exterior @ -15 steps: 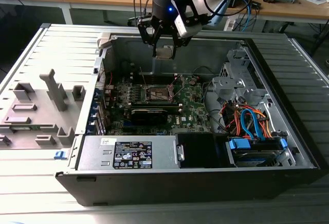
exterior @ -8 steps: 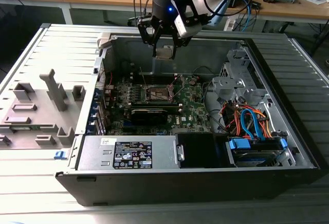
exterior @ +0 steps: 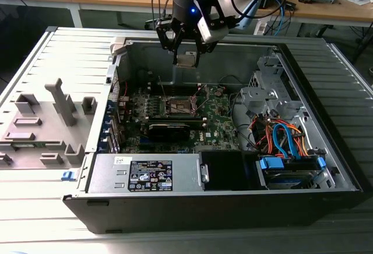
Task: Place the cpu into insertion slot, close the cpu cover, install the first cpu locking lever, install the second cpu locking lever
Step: 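Place the cpu into insertion slot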
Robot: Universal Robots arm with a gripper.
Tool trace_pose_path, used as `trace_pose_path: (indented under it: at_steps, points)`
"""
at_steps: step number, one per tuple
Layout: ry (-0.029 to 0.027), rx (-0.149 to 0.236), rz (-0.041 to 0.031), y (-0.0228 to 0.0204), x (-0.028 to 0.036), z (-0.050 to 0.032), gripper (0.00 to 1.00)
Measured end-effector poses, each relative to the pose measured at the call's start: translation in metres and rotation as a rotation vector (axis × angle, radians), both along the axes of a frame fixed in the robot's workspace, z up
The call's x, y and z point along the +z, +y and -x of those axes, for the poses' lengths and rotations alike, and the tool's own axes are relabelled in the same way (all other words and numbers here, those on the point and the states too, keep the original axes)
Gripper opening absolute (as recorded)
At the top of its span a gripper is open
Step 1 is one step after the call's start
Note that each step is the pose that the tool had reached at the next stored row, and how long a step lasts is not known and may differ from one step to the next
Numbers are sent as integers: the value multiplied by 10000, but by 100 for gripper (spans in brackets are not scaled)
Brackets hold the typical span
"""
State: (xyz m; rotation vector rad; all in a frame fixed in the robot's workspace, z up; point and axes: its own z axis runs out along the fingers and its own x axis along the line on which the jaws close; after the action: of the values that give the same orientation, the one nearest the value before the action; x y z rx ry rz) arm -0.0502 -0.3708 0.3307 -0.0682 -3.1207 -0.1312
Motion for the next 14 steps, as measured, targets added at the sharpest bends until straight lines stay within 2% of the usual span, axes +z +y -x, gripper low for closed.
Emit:
trace_pose_path:
  at_steps: [14]
  points:
    - [0, -241, 2, 0, 0, 0, 54]
